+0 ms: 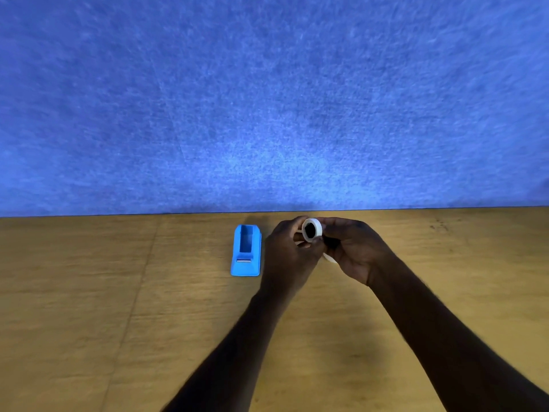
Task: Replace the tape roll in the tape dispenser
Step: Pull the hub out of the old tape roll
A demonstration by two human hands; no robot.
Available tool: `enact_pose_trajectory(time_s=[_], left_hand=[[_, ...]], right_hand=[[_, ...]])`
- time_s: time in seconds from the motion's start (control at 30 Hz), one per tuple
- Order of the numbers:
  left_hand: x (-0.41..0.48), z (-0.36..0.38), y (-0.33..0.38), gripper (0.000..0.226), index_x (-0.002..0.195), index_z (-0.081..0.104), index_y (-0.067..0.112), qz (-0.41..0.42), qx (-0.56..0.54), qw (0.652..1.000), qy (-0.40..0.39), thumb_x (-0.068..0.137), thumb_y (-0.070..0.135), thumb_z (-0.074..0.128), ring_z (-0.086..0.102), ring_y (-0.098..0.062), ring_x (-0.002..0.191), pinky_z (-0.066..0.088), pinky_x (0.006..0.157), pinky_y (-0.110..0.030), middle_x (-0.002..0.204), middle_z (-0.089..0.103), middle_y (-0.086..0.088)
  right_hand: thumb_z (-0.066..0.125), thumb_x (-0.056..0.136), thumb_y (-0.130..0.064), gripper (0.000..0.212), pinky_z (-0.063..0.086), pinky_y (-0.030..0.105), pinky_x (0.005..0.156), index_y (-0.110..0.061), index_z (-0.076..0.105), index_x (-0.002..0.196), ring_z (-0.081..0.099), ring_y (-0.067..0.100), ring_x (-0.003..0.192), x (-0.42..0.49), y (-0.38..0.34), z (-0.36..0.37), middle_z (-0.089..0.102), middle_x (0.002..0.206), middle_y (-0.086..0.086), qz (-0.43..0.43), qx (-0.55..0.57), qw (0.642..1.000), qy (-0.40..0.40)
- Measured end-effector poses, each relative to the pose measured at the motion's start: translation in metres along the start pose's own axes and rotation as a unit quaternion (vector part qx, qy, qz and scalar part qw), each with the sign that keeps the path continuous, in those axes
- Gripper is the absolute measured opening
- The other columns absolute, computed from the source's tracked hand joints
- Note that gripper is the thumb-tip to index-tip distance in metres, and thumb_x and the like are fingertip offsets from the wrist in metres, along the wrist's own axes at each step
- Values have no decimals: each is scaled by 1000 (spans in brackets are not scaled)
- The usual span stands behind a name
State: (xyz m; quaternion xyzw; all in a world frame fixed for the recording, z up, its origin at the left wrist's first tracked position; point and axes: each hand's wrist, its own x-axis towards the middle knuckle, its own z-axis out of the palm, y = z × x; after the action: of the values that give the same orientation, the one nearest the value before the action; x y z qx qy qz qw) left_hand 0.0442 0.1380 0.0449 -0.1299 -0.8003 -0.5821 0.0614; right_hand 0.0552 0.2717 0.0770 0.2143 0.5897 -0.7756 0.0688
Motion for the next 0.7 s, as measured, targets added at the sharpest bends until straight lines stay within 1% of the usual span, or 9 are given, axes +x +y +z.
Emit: enact_pose_trajectory(time_s=[0.07, 0.13, 0.23, 0.33, 0.4, 0.47, 0.53, 0.6, 0.7], left_hand=[[2, 3, 0, 27, 104, 72, 20, -6, -6, 1000, 4, 78, 18, 75, 67, -3, 88, 53, 75, -13, 96, 73, 7], [4, 6, 0, 25, 100, 72, 22, -14, -23, 1000, 4, 77, 15, 75, 67, -1, 86, 49, 69, -6, 90, 72, 11], [6, 9, 0, 20, 92, 71, 24, -45, -54, 998, 2, 75, 16, 74, 68, -2, 80, 47, 63, -6, 82, 73, 10], [8, 11, -1, 13, 88, 71, 23, -54, -59, 997, 11, 76, 19, 75, 69, -4, 77, 48, 63, -8, 78, 74, 9], [10, 13, -4, 11, 88, 71, 21, -52, -31, 998, 15, 78, 19, 75, 68, -4, 77, 49, 65, -9, 76, 72, 11], [13, 17, -9, 9, 88, 70, 17, -65, 46, 996, 28, 80, 21, 73, 67, -9, 76, 53, 70, -23, 78, 71, 6], [17, 21, -13, 20, 100, 69, 13, -86, 149, 985, 34, 84, 24, 69, 67, -23, 89, 53, 79, -36, 93, 72, -6], [21, 24, -16, 33, 118, 64, 10, -103, 247, 963, 5, 89, 26, 63, 63, -29, 106, 49, 89, -38, 113, 68, -12], [28, 28, -20, 31, 121, 59, 6, -76, 423, 897, -103, 96, 22, 50, 57, -29, 115, 45, 93, -37, 123, 62, -14]], right_hand=[[52, 92, 5, 23, 46, 48, 101, 8, 69, 108, 64, 42, 110, 1, -1, -2, 69, 113, 28, 3, -1, 1000, 0], [49, 93, 6, 24, 47, 47, 97, 8, 69, 107, 65, 40, 105, 3, -2, -4, 70, 111, 27, 4, -1, 1000, -7], [44, 96, 7, 27, 53, 35, 83, 8, 68, 108, 69, 31, 95, 6, -4, -6, 71, 106, 24, 7, 20, 1000, -19], [42, 96, 8, 28, 53, 22, 56, 5, 69, 103, 71, 20, 73, 8, -8, -7, 75, 89, 16, 5, 47, 999, -4], [44, 96, 6, 28, 49, 26, 61, 0, 72, 95, 66, 22, 71, 10, -8, -9, 75, 83, 13, -2, 41, 999, 23], [46, 96, 5, 29, 43, 35, 72, -2, 73, 91, 61, 26, 76, 13, -6, -12, 73, 82, 14, -16, 35, 997, 63], [46, 95, 7, 28, 48, 34, 74, -3, 72, 91, 61, 24, 76, 14, -6, -15, 71, 83, 13, -33, 34, 994, 98], [46, 95, 8, 28, 53, 31, 75, -3, 71, 92, 64, 23, 78, 15, -5, -17, 71, 87, 13, -42, 29, 992, 116], [45, 95, 9, 29, 54, 31, 80, -4, 71, 91, 63, 22, 82, 15, -5, -21, 69, 92, 13, -47, 13, 991, 127]])
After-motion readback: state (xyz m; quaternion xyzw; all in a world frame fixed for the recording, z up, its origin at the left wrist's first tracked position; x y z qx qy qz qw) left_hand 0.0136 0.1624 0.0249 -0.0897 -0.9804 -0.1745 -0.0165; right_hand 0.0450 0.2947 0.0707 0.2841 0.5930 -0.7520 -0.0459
